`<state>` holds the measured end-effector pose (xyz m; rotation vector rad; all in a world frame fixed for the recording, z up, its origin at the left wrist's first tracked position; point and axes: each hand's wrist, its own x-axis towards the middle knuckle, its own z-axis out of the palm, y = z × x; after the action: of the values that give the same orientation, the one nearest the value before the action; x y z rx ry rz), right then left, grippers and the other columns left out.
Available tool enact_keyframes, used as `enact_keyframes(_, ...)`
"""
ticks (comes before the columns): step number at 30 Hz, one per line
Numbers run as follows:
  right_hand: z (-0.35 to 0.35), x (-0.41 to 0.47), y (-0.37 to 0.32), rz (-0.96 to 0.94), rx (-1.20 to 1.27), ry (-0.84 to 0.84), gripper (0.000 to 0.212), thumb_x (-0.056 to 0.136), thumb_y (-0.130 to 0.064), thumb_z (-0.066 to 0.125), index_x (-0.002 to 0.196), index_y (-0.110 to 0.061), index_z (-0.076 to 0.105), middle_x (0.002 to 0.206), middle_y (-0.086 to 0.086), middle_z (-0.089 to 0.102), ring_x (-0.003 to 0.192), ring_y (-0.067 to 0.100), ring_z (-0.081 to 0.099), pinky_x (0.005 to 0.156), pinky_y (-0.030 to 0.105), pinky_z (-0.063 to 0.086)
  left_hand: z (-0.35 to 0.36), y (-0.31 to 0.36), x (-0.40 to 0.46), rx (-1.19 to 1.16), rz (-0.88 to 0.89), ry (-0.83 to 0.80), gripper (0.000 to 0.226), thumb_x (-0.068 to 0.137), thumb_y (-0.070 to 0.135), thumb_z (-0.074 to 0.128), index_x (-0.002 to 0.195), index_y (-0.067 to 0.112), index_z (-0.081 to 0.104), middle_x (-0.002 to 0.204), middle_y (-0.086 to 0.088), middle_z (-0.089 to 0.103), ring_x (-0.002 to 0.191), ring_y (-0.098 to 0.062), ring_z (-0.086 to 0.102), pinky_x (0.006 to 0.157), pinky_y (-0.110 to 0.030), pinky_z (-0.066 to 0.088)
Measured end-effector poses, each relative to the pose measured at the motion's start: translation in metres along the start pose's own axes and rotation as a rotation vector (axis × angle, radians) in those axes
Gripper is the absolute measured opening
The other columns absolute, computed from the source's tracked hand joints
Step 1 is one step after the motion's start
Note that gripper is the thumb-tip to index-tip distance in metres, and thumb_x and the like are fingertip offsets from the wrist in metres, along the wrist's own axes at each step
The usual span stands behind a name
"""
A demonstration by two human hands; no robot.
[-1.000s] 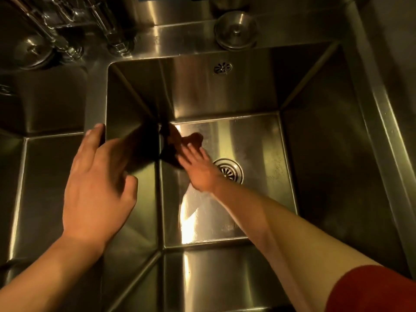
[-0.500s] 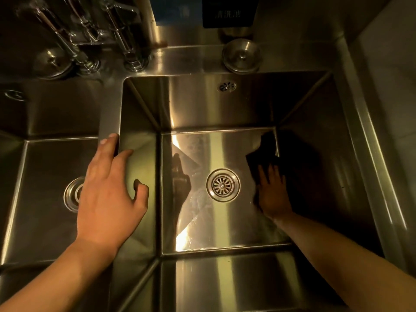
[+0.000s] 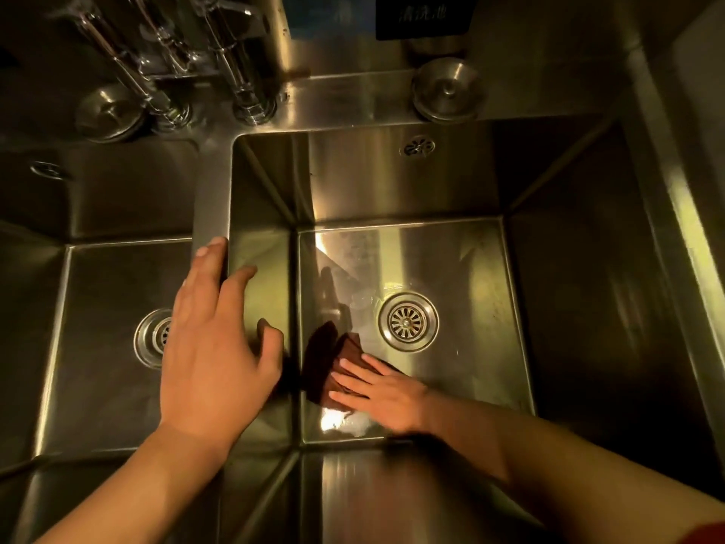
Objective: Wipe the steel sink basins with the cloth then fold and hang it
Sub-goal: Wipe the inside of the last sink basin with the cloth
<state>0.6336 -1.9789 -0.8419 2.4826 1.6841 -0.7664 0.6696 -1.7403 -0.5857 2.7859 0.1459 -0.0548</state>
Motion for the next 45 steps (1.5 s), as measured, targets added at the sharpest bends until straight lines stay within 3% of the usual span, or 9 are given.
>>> enact_keyframes(3, -0.020, 0.034, 0.006, 0.111, 0.017, 0.071, 0.081, 0.088, -0.015, 0.057, 0.160, -0.025, 0.023, 0.168, 0.008, 0.021, 0.157, 0.033, 0.008, 0.127, 0.053, 0.004, 0.000, 0.000, 0.000, -0.001, -0.007, 0.003, 0.062, 0.087, 0.023, 0.069, 0.146, 0.016, 0.050, 0.172, -0.002, 0.018, 0.161, -0.019, 0.012, 0.127, -0.046, 0.023)
enact_keyframes(10, -0.068, 0.064, 0.079, 0.508, 0.191, 0.222, 0.076, 0.095, -0.011, 0.046, 0.163, -0.023, 0.014, 0.171, 0.009, -0.008, 0.157, 0.030, -0.010, 0.127, 0.051, 0.006, -0.001, 0.002, -0.002, -0.007, -0.013, 0.007, 0.062, 0.085, 0.020, 0.069, 0.145, 0.019, 0.051, 0.172, 0.000, 0.018, 0.160, -0.020, 0.014, 0.125, -0.046, 0.025)
enact_keyframes(22, -0.008, -0.116, 0.123, 1.012, 0.410, 0.336, 0.072, 0.099, -0.007, 0.048, 0.162, -0.017, 0.016, 0.169, 0.019, 0.011, 0.157, 0.039, 0.003, 0.125, 0.055, 0.010, -0.003, 0.000, 0.000, -0.011, -0.003, 0.019, 0.059, 0.087, 0.020, 0.069, 0.143, 0.013, 0.052, 0.170, -0.007, 0.022, 0.159, -0.025, 0.018, 0.126, -0.048, 0.025)
enact_keyframes(25, 0.015, -0.146, 0.095, 0.962, 0.298, 0.132, 0.089, 0.092, -0.007, 0.050, 0.160, -0.023, -0.005, 0.170, 0.019, 0.003, 0.156, 0.041, -0.008, 0.126, 0.057, 0.007, -0.001, 0.000, 0.000, -0.016, 0.018, 0.015, 0.057, 0.089, 0.024, 0.064, 0.143, 0.012, 0.051, 0.170, -0.009, 0.022, 0.159, -0.026, 0.018, 0.127, -0.049, 0.024)
enact_keyframes(28, 0.023, -0.155, 0.077, 0.676, 0.220, -0.123, 0.098, 0.089, -0.015, 0.048, 0.156, -0.028, -0.023, 0.167, 0.014, -0.019, 0.151, 0.042, -0.025, 0.125, 0.057, -0.007, 0.000, -0.001, 0.000, -0.002, 0.028, 0.012, 0.057, 0.089, 0.025, 0.063, 0.143, 0.012, 0.050, 0.170, -0.009, 0.022, 0.159, -0.026, 0.018, 0.126, -0.051, 0.025)
enact_keyframes(30, 0.024, -0.150, 0.064, 0.387, 0.170, -0.135, 0.094, 0.090, -0.022, 0.051, 0.161, -0.027, -0.009, 0.169, 0.012, -0.008, 0.153, 0.044, -0.014, 0.125, 0.057, -0.001, -0.001, -0.001, 0.001, -0.003, 0.020, 0.004, 0.058, 0.088, 0.024, 0.064, 0.143, 0.012, 0.051, 0.170, -0.010, 0.022, 0.159, -0.026, 0.018, 0.126, -0.054, 0.026)
enact_keyframes(34, 0.022, -0.101, 0.027, -0.005, -0.121, -0.013, 0.060, 0.091, -0.030, 0.052, 0.151, -0.032, 0.049, 0.154, 0.000, 0.050, 0.144, 0.032, 0.043, 0.114, 0.052, 0.031, -0.002, 0.001, 0.000, 0.008, 0.007, -0.007, 0.060, 0.086, 0.021, 0.068, 0.143, 0.011, 0.052, 0.170, -0.010, 0.021, 0.159, -0.026, 0.017, 0.126, -0.055, 0.026)
enact_keyframes(40, -0.004, -0.009, 0.010, -0.015, -0.011, -0.053, 0.073, 0.097, -0.034, 0.040, 0.163, -0.030, 0.008, 0.171, 0.003, 0.006, 0.157, 0.028, -0.006, 0.127, 0.054, 0.003, 0.000, 0.001, -0.001, 0.007, 0.005, -0.006, 0.059, 0.087, 0.021, 0.069, 0.143, 0.013, 0.051, 0.171, -0.006, 0.019, 0.161, -0.022, 0.013, 0.126, -0.053, 0.026)
enact_keyframes(45, -0.039, 0.050, 0.033, 0.211, 0.043, 0.074, 0.067, 0.100, -0.036, 0.043, 0.162, -0.029, 0.018, 0.170, 0.005, 0.015, 0.158, 0.031, 0.006, 0.126, 0.053, 0.009, 0.000, 0.001, 0.000, 0.012, 0.003, 0.008, 0.056, 0.088, 0.018, 0.071, 0.142, 0.015, 0.053, 0.171, -0.006, 0.020, 0.160, -0.021, 0.013, 0.128, -0.046, 0.022)
